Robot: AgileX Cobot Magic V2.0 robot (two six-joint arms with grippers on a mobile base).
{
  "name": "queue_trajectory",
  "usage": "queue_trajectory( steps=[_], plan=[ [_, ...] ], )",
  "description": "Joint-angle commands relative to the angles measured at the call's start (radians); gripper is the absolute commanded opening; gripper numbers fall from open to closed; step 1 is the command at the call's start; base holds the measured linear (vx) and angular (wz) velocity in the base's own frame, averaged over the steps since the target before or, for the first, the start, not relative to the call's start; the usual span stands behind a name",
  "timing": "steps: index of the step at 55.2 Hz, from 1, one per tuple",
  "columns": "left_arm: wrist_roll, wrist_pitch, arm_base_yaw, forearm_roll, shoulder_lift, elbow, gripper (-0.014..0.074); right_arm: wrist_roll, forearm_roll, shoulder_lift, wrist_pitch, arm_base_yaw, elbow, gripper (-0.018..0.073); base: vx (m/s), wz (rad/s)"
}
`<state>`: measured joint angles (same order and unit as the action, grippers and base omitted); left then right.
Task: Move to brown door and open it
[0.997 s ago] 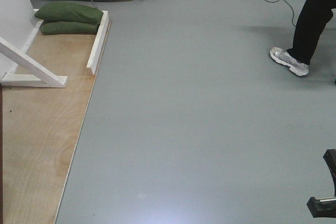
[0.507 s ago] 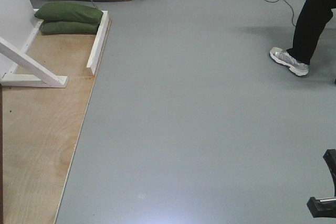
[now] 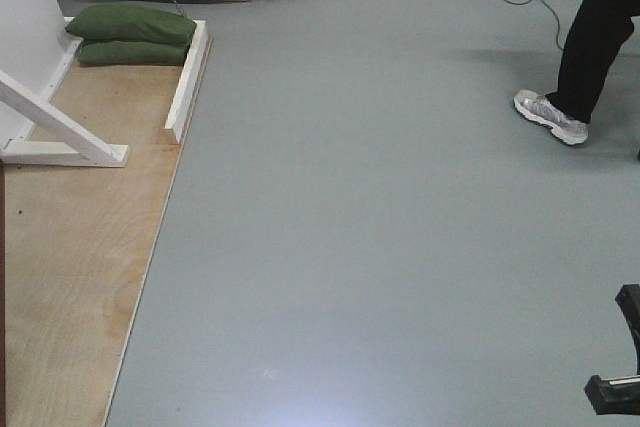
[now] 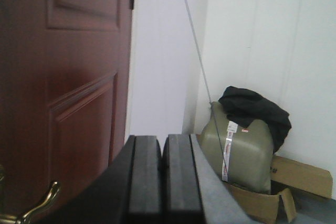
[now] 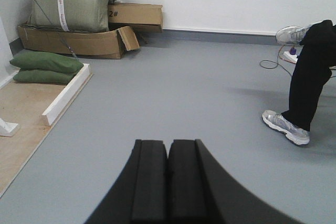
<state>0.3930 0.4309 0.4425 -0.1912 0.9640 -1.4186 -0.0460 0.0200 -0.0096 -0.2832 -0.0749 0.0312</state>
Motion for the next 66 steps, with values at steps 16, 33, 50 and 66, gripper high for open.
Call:
queue_trajectory(
  steps=[16, 33, 50, 66],
  plan=[
    [0.209, 0.062, 0.283, -0.007, 0.228, -0.220, -0.0003, -0.006, -0.007, -0.014, 0.082, 0.000, 0.005, 0.0000, 0.00, 0.00],
    [0.310, 0.059, 0.474, 0.001, 0.438, -0.436, -0.0003, -0.006, -0.007, -0.014, 0.082, 0.000, 0.005, 0.0000, 0.00, 0.00],
    [0.309, 0.064, 0.669, 0.096, 0.616, -0.650, -0.0003, -0.006, -0.007, -0.014, 0.082, 0.000, 0.005, 0.0000, 0.00, 0.00],
    [0.309, 0.056, 0.760, 0.191, 0.808, -0.852, -0.0003, -0.006, -0.007, -0.014, 0.082, 0.000, 0.005, 0.0000, 0.00, 0.00]
  ],
)
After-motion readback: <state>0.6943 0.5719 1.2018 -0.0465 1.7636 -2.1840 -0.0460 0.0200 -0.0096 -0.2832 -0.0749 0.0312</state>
